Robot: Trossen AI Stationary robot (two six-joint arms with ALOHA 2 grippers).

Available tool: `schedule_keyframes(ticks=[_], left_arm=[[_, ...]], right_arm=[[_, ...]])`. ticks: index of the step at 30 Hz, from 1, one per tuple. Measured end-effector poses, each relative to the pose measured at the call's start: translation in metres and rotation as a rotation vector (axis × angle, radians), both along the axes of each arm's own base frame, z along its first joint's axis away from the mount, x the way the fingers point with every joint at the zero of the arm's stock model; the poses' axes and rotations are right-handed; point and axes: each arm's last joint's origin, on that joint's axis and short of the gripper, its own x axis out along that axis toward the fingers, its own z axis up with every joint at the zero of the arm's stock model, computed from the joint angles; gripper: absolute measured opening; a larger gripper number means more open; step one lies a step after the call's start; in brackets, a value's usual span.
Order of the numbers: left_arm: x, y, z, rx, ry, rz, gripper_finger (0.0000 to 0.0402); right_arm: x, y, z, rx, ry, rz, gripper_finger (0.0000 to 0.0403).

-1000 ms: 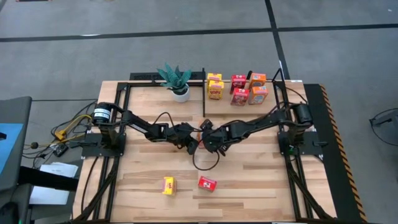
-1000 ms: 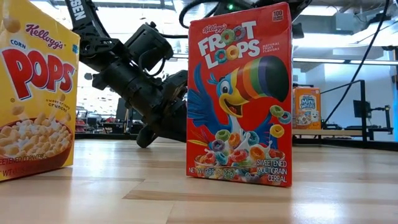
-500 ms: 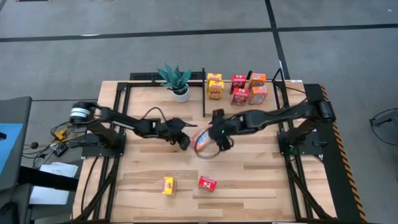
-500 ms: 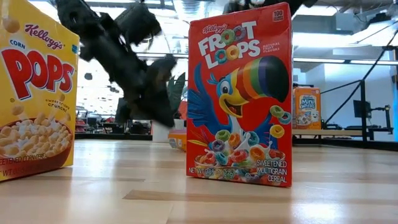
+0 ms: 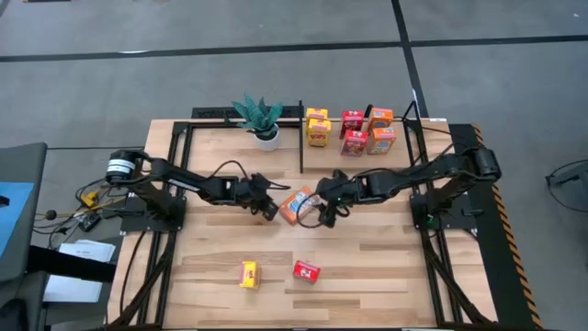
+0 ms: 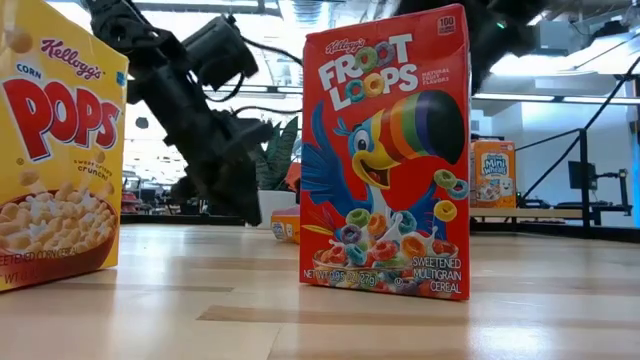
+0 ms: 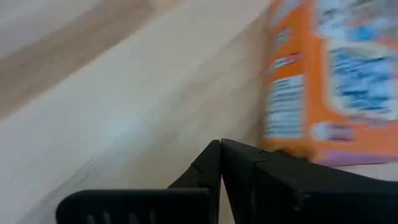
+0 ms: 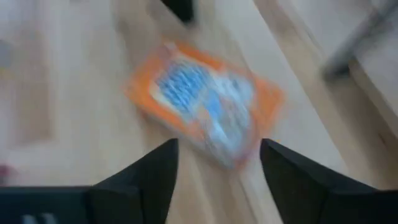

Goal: Stack cereal on shelf
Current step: Put the orange cereal box on the shelf aligned with orange cereal boxes

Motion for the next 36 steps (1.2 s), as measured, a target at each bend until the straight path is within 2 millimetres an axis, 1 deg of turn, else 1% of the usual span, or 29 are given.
schedule_keyframes(ticks=[4, 8, 12, 14, 15, 20, 23, 26, 31, 33, 36], left_arm=[[0.000, 0.001, -0.005, 0.021, 0.025, 0.018, 0.0000], [0.003, 0.002, -0.006, 0.041, 0.011, -0.008, 0.0000], [0.008, 0.001, -0.013, 0.025, -0.002, -0.031, 0.0000], [0.010, 0.001, -0.018, 0.003, -0.008, -0.051, 0.0000], [0.015, 0.000, -0.021, -0.010, -0.038, -0.063, 0.0000], [0.025, -0.001, -0.036, -0.066, -0.100, -0.083, 0.0000], [0.030, -0.001, -0.037, -0.102, -0.144, -0.089, 0.0000], [0.033, -0.002, -0.033, -0.140, -0.192, -0.136, 0.0000], [0.036, -0.005, -0.027, -0.227, -0.222, -0.227, 0.0000], [0.040, -0.007, -0.021, -0.289, -0.245, -0.270, 0.0000], [0.044, -0.010, -0.009, -0.326, -0.285, -0.328, 0.0000]], right_arm=[[0.002, -0.004, -0.018, 0.008, 0.018, -0.051, 0.0191], [0.004, -0.005, -0.034, 0.001, 0.058, -0.037, 0.0133], [0.008, -0.005, -0.041, 0.002, 0.061, -0.034, 0.0092], [0.008, -0.004, -0.040, 0.006, 0.058, -0.030, 0.0077], [0.007, -0.004, -0.039, 0.012, 0.059, -0.025, 0.0070], [0.009, -0.002, -0.040, 0.069, 0.048, 0.004, 0.0050], [0.009, -0.001, -0.040, 0.095, 0.047, 0.008, 0.0043], [0.009, 0.000, -0.040, 0.103, 0.042, 0.005, 0.0038], [0.009, 0.001, -0.040, 0.108, 0.038, 0.006, 0.0028], [0.010, 0.001, -0.039, 0.107, 0.029, 0.008, 0.0025], [0.012, 0.000, -0.038, 0.105, 0.005, 0.012, 0.0024]])
